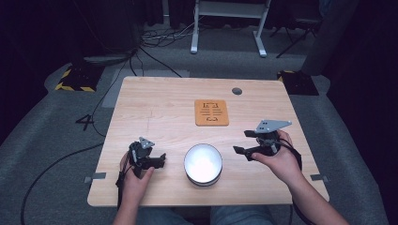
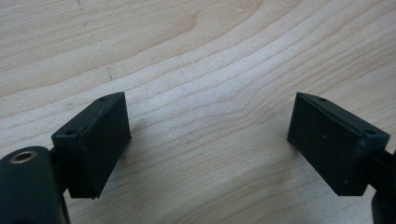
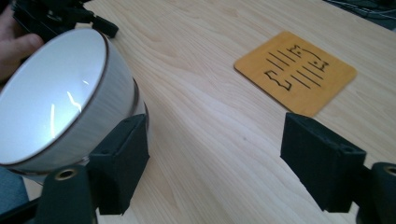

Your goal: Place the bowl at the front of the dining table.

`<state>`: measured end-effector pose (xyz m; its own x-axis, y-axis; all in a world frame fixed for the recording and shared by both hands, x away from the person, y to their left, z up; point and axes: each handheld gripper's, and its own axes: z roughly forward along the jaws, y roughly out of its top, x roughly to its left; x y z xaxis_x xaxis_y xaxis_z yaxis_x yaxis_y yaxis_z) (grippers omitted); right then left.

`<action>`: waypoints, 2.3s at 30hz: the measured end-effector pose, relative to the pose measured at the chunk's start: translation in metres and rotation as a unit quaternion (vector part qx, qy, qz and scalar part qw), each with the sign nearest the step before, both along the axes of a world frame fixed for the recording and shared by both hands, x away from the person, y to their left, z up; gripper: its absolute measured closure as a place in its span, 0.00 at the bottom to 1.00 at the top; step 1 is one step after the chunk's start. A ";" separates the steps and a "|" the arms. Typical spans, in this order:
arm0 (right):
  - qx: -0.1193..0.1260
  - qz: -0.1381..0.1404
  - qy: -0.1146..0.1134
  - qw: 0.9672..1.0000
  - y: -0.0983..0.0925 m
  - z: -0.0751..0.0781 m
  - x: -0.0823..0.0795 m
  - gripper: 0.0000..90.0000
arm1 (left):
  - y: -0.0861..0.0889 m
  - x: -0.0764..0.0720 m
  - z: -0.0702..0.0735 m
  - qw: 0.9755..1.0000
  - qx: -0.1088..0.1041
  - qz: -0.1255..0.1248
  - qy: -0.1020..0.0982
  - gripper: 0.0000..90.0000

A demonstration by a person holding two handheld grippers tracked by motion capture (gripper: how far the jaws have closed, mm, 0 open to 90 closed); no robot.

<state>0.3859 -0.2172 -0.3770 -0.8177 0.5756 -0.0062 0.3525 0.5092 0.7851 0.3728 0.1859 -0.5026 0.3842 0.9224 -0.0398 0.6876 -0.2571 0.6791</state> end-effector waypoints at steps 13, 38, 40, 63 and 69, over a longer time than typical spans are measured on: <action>0.012 0.063 0.011 0.998 0.048 0.024 0.005 0.32 | 0.000 0.000 0.000 1.000 0.000 0.000 0.000 0.15; -0.099 0.133 0.011 0.986 0.111 -0.008 0.019 0.61 | 0.000 0.001 0.000 1.000 0.003 0.001 0.000 0.14; -0.113 0.134 -0.009 0.984 0.112 -0.008 0.019 0.62 | 0.000 0.001 0.000 1.000 0.003 0.001 0.000 0.14; -0.141 0.122 0.065 0.980 0.118 -0.007 0.022 0.92 | 0.000 0.001 0.000 1.000 0.005 0.002 0.000 0.14; -0.131 0.127 0.073 0.980 0.118 0.000 0.022 0.92 | 0.000 0.001 0.000 1.000 0.004 0.001 0.001 0.14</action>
